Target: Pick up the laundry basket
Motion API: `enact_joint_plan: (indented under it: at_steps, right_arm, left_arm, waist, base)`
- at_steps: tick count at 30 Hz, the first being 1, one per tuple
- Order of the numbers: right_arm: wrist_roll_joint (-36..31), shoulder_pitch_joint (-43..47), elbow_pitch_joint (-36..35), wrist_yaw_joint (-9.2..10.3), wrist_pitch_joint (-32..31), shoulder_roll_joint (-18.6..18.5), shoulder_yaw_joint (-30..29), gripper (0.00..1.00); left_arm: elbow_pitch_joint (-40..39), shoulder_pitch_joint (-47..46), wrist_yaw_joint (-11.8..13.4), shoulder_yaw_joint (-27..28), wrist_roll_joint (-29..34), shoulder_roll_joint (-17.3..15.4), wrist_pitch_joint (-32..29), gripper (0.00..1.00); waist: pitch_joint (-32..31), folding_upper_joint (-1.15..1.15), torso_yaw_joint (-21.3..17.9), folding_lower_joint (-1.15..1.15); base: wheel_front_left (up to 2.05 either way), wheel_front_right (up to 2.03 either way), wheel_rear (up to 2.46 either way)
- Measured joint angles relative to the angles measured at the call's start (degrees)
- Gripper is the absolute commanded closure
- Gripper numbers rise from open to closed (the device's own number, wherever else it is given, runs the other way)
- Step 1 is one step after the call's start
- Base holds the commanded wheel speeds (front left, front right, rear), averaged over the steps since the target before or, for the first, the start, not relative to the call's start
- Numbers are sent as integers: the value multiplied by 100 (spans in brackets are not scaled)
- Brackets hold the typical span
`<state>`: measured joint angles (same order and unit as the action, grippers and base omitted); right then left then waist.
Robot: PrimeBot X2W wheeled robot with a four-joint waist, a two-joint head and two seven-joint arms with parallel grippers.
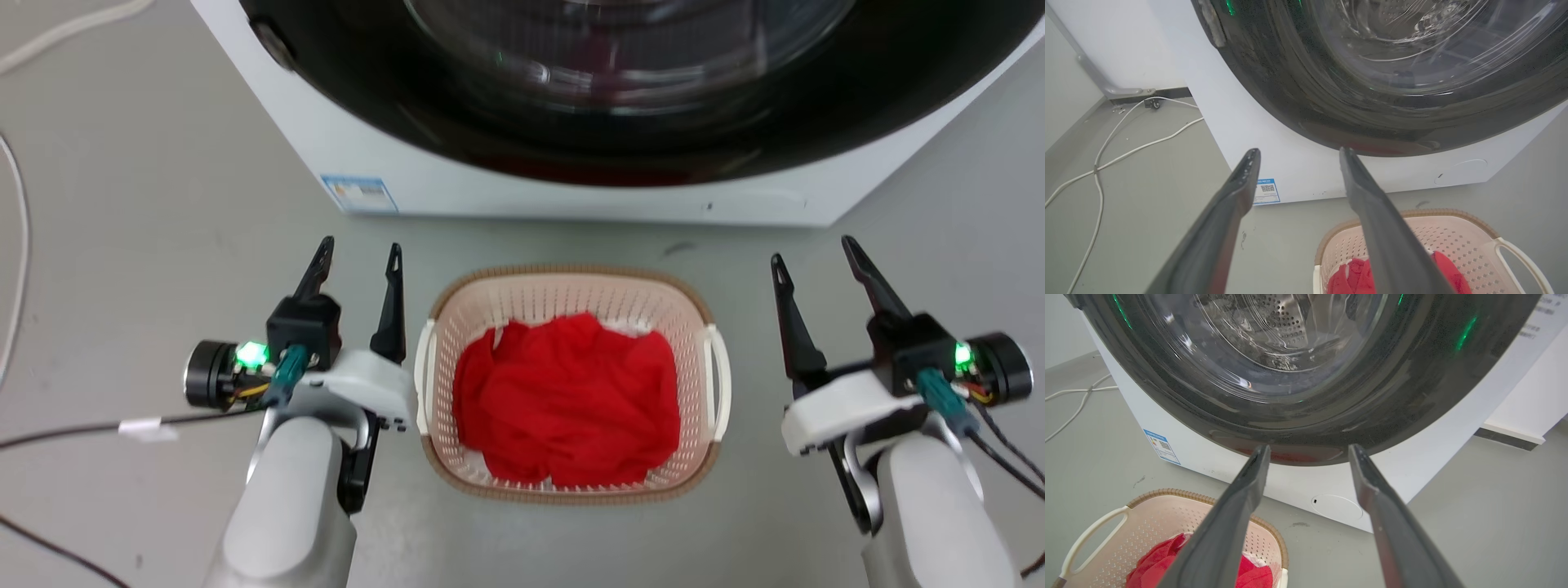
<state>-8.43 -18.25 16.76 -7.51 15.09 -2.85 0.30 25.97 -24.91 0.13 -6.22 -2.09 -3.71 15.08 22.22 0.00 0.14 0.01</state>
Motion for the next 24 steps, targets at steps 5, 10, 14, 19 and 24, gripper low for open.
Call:
enact_joint_plan:
  at_steps: [5,10,14,19,24]
  right_arm:
    - [-123,-477,641,0,0,0,30,0]
    - [-197,-843,1536,0,0,0,74,0]
    - [-218,-1150,2043,0,0,1,48,0]
    - [-224,-1380,2499,0,1,-1,35,0]
    - [-224,-1647,2950,0,0,-1,60,0]
  left_arm:
    - [958,-545,-131,-79,37,-13,-1,0]
    - [1933,-978,-219,-141,58,-71,-1,0]
    - [2563,-1302,-249,-182,57,-73,-1,0]
    - [3037,-1539,-270,-265,58,-64,-1,0]
    - [3420,-1777,-318,-338,58,-58,-1,0]
  waist:
    - [569,0,-12,0]
    - [1050,0,-69,0]
    - [1378,0,-121,1]
    - [1732,0,-150,0]
    - [2078,0,-155,0]
  base:
    - [0,0,0]
    - [0,0,0]
    - [0,0,0]
    - [0,0,0]
    - [0,0,0]
